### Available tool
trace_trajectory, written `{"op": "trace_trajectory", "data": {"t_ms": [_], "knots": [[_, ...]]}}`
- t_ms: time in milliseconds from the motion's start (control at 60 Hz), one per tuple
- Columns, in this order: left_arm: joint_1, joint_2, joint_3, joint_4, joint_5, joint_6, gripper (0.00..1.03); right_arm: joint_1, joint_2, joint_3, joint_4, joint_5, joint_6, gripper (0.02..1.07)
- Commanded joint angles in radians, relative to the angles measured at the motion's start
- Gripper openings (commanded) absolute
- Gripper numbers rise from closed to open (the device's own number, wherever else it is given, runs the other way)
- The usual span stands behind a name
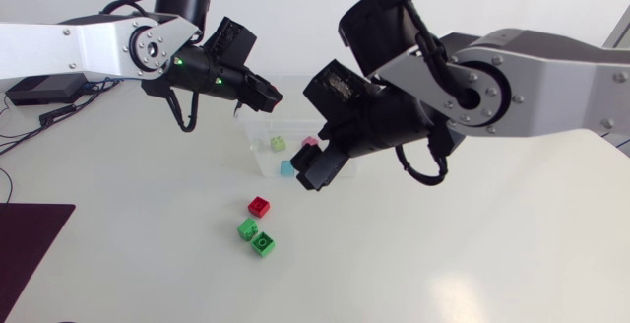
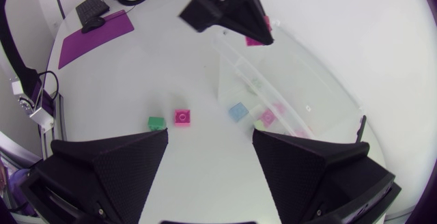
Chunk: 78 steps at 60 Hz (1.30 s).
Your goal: Pick up the duplo bricks and place them in the container
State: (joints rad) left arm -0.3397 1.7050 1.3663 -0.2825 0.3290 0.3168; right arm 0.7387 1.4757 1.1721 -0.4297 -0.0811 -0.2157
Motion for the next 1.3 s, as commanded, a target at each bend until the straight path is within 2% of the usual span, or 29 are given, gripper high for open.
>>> {"op": "trace_trajectory", "data": {"t_ms": [0, 67, 133, 167, 183, 200, 233, 300, 567, 800, 850, 1050, 1233, 1283], "knots": [[0.011, 0.061, 0.059, 0.032, 0.005, -0.036, 0.19, 0.036, -0.017, -0.055, -0.012, 0.004, 0.026, 0.92], [0.018, 0.099, 0.088, 0.043, 0.005, -0.041, 0.20, 0.070, 0.006, -0.084, -0.007, 0.004, 0.035, 0.92], [0.024, 0.133, 0.114, 0.043, 0.005, -0.047, 0.30, 0.103, 0.044, -0.109, -0.001, 0.004, 0.044, 0.92], [0.034, 0.148, 0.126, 0.043, 0.005, -0.053, 0.53, 0.113, 0.063, -0.111, -0.001, 0.004, 0.044, 0.92], [0.039, 0.153, 0.129, 0.043, 0.005, -0.056, 0.69, 0.120, 0.080, -0.108, -0.001, 0.003, 0.044, 0.92], [0.042, 0.154, 0.131, 0.043, 0.005, -0.055, 0.76, 0.125, 0.090, -0.104, -0.003, 0.000, 0.044, 0.92], [0.047, 0.154, 0.129, 0.043, 0.005, -0.055, 0.85, 0.131, 0.107, -0.097, -0.009, -0.003, 0.047, 0.92], [0.056, 0.142, 0.123, 0.043, 0.005, -0.055, 0.96, 0.151, 0.176, -0.054, -0.040, -0.005, 0.056, 0.92], [0.114, 0.039, 0.065, 0.036, 0.005, -0.064, 0.98, 0.208, 0.379, 0.147, -0.195, -0.005, 0.105, 0.92], [0.205, -0.148, -0.096, 0.037, 0.004, -0.050, 0.98, 0.234, 0.560, 0.328, -0.340, -0.006, 0.157, 0.91], [0.243, -0.200, -0.148, 0.037, 0.004, -0.041, 0.98, 0.241, 0.583, 0.351, -0.360, -0.005, 0.164, 0.91], [0.311, -0.311, -0.266, 0.039, 0.005, -0.002, 0.98, 0.245, 0.675, 0.460, -0.440, -0.002, 0.171, 0.91], [0.357, -0.443, -0.412, 0.043, 0.008, 0.051, 0.98, 0.243, 0.764, 0.571, -0.503, 0.004, 0.176, 0.88], [0.370, -0.476, -0.454, 0.045, 0.010, 0.071, 0.98, 0.241, 0.784, 0.592, -0.515, 0.004, 0.174, 0.84]]}}
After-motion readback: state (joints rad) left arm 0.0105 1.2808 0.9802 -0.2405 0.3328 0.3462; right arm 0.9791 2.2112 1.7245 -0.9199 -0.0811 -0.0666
